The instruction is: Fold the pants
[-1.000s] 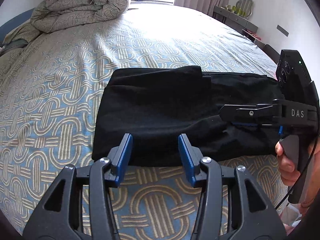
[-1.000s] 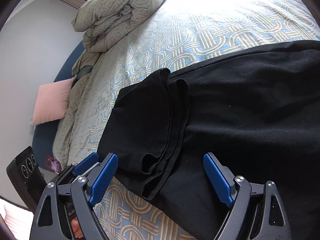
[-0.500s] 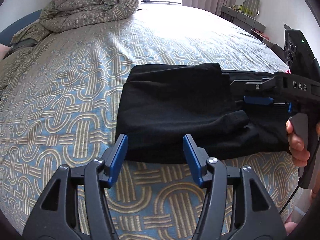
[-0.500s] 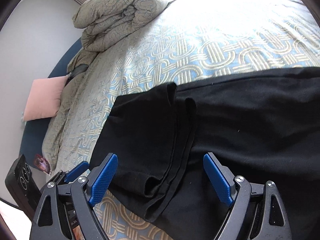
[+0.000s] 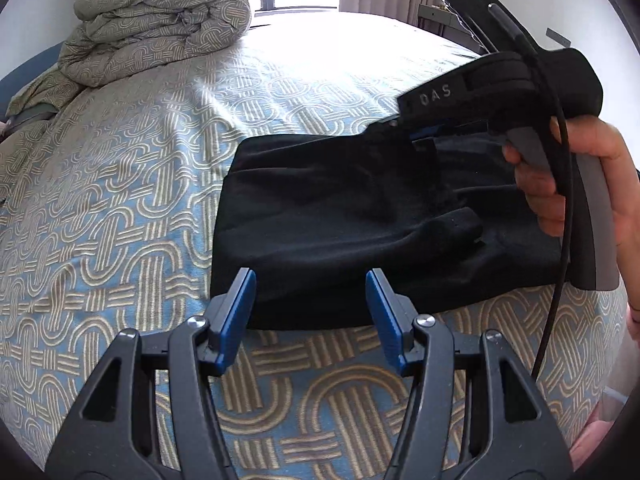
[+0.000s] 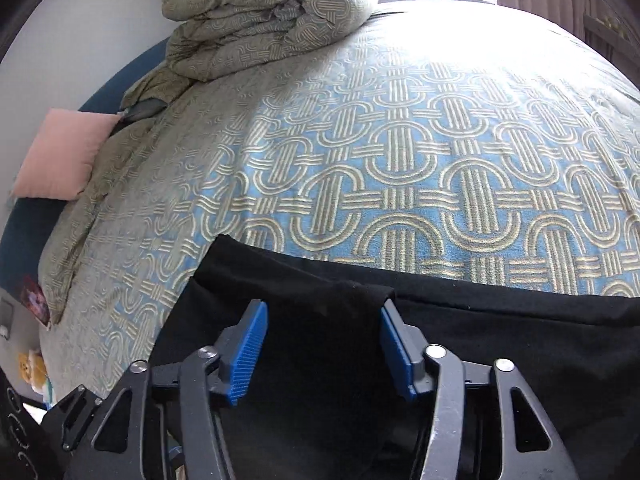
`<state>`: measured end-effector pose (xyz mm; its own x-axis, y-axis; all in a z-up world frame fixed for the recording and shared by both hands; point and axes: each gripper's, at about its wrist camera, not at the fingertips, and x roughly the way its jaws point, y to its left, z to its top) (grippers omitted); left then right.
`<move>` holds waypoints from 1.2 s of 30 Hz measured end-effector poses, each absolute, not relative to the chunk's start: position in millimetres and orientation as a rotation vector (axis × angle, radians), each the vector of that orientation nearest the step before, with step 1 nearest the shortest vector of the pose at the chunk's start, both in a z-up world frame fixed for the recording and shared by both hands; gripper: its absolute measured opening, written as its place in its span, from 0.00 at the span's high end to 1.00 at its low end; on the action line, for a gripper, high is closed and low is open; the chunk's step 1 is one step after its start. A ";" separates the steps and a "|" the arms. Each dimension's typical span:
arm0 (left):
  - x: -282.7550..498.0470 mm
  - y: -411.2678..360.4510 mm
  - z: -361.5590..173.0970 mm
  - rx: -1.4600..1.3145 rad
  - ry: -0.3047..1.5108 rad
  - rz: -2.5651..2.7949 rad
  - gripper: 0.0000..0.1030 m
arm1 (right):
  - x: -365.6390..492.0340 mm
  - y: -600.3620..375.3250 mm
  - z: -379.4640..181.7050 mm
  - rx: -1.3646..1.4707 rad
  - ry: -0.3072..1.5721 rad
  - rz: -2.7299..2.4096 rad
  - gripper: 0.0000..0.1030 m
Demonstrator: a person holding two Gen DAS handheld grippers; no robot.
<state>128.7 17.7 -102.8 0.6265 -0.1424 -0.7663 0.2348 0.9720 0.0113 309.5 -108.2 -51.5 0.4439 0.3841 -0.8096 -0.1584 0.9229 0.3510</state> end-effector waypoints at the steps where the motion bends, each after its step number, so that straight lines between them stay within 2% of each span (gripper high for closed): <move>1: 129.8 23.1 -102.8 0.096 0.872 -0.205 0.43 | 311.0 -108.1 -53.7 0.242 1.071 0.346 0.96; 10: 127.9 67.3 -100.7 -0.030 0.876 -0.145 0.43 | 269.3 -142.5 -1.3 0.409 0.932 0.419 0.99; 15: 126.8 66.1 -103.8 -0.028 0.887 -0.165 0.43 | 271.7 -168.3 -28.5 0.369 1.020 0.274 0.94; 17: 126.1 61.4 -105.1 -0.005 0.884 -0.177 0.43 | 267.8 -170.8 -41.4 0.419 1.059 0.327 0.85; 18: 125.4 59.8 -106.0 0.005 0.885 -0.183 0.43 | 264.0 -170.5 -43.1 0.426 1.062 0.352 0.73; 21: 128.8 53.1 -113.0 0.058 0.901 -0.179 0.43 | 254.9 -159.6 -42.6 0.391 1.027 0.387 0.52; 25: 131.4 54.0 -116.8 0.059 0.906 -0.179 0.43 | 259.0 -149.9 -40.3 0.348 1.002 0.407 0.48; 28: 134.1 58.3 -118.2 0.029 0.904 -0.190 0.43 | 279.0 -140.2 -41.5 0.319 1.033 0.422 0.48; 32: 140.9 61.7 -118.9 0.009 0.902 -0.210 0.43 | 304.6 -124.8 -50.1 0.285 1.089 0.486 0.42; 33: 141.8 62.0 -118.4 0.004 0.896 -0.218 0.45 | 310.1 -119.2 -52.2 0.257 1.104 0.480 0.42; 34: 142.6 62.2 -118.0 -0.003 0.888 -0.235 0.55 | 315.9 -112.5 -53.4 0.225 1.115 0.479 0.42; 35: 143.6 62.3 -118.0 -0.007 0.888 -0.250 0.70 | 318.0 -106.6 -53.4 0.202 1.117 0.495 0.42; 36: 144.8 62.3 -118.0 -0.008 0.887 -0.257 0.77 | 321.5 -100.2 -53.9 0.182 1.120 0.521 0.42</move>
<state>144.8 62.3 -118.0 0.6028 -0.2258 -0.7653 0.2188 0.9691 -0.1136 321.5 -100.2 -53.9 0.3314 0.4852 -0.8092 -0.3061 0.8665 0.3942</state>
